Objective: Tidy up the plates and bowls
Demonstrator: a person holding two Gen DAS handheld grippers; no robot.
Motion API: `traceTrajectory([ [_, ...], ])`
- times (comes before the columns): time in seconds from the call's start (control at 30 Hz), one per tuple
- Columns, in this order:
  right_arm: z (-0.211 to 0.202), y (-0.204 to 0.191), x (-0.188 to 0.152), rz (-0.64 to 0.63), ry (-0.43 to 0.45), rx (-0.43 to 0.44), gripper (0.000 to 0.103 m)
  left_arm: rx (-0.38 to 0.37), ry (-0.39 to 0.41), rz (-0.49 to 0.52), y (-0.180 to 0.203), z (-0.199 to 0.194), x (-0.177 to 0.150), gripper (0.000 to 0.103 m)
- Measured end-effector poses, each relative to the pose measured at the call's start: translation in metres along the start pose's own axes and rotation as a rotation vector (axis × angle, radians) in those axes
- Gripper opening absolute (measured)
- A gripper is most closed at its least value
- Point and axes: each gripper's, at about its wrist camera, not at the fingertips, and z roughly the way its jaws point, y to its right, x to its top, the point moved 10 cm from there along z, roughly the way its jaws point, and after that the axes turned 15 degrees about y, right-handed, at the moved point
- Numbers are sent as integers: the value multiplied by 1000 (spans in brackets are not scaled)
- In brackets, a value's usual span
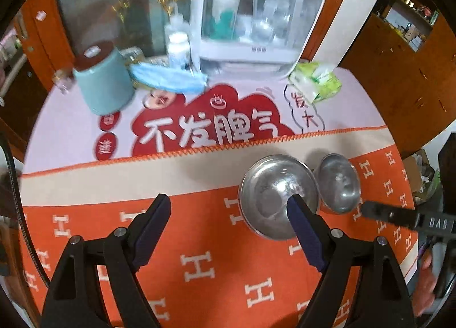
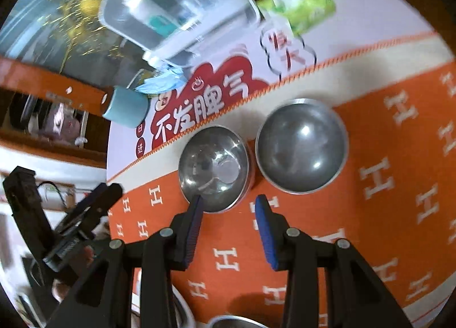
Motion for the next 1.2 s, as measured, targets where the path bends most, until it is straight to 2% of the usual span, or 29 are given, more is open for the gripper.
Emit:
traceTrajectory([
  [0.17,41,8,-11,54,-51,-30,38,-11,-77,-30,-1,48,-17,82],
  [0.33,62,15,-17,88,-73,-51,38,-18,-139,-25,-2,83,-27,79],
  [0.53,81,21,-21,107,-95,-89,38,-34,-187,5,3,107,-31,68],
  [0.67,88,18,-21,90,-88,-100,36,-55,-243,47,9,121,-36,43],
  [0.73,90,17,-21,78,-85,-103,24,-66,-252,63,12,122,-37,38],
  [0.8,91,17,-21,67,-84,-116,16,-66,-266,97,15,124,-41,13],
  [0.83,91,17,-21,63,-81,-117,16,-75,-278,110,17,124,-44,9],
  [0.97,89,19,-20,52,-68,-126,13,-76,-260,149,24,117,-48,7],
  [1.2,71,20,-17,40,-54,-120,10,-105,-243,139,32,86,-47,5],
])
